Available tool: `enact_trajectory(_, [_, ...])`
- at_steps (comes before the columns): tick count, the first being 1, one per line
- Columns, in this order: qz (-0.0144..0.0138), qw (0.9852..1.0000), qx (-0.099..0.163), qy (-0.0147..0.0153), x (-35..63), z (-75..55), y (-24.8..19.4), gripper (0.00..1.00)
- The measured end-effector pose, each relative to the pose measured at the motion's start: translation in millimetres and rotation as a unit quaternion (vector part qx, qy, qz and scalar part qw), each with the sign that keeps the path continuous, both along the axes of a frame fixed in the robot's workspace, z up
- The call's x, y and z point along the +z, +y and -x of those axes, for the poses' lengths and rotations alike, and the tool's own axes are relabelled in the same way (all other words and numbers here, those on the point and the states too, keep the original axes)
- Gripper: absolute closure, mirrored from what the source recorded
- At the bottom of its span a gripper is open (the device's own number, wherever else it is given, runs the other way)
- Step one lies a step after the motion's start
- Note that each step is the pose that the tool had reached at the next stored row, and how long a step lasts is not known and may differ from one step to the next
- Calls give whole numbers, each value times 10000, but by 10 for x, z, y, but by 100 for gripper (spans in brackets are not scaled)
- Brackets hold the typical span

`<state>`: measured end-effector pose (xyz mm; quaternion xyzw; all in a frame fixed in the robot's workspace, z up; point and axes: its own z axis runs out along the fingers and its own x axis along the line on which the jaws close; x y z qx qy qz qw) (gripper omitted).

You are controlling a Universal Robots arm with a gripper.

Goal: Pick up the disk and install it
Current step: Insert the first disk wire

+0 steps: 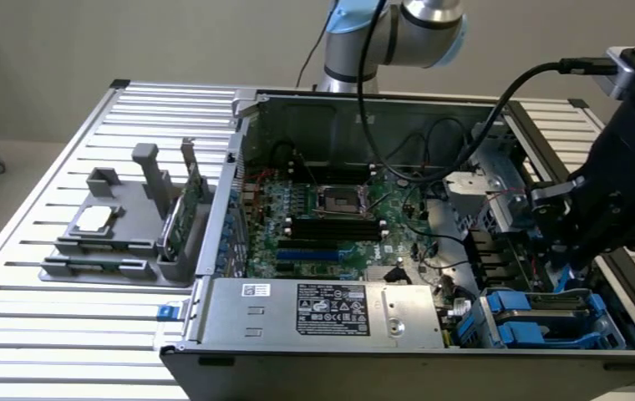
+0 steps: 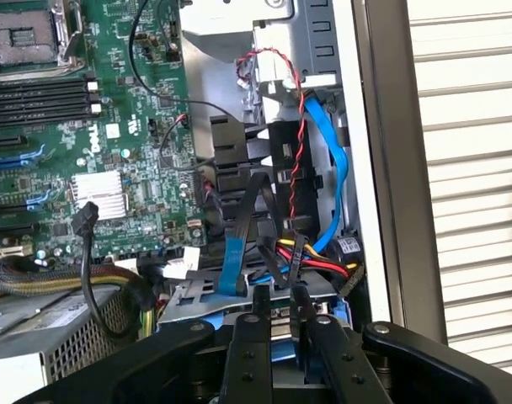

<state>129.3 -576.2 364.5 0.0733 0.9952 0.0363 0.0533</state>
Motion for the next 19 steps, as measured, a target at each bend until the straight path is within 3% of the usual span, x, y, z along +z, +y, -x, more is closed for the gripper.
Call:
enact_trajectory(3, [1,10000,-72,-39,11,-3,9,76])
enact_trajectory(8, [3,9996,-223,-194,18,-4,12,76])
enact_trajectory(10, [3,9992,-332,-238,17,-4,14,76])
enact_trajectory(12, [5,9987,-449,-251,16,-5,14,76])
enact_trajectory(19, [11,9977,-636,-250,17,22,13,76])
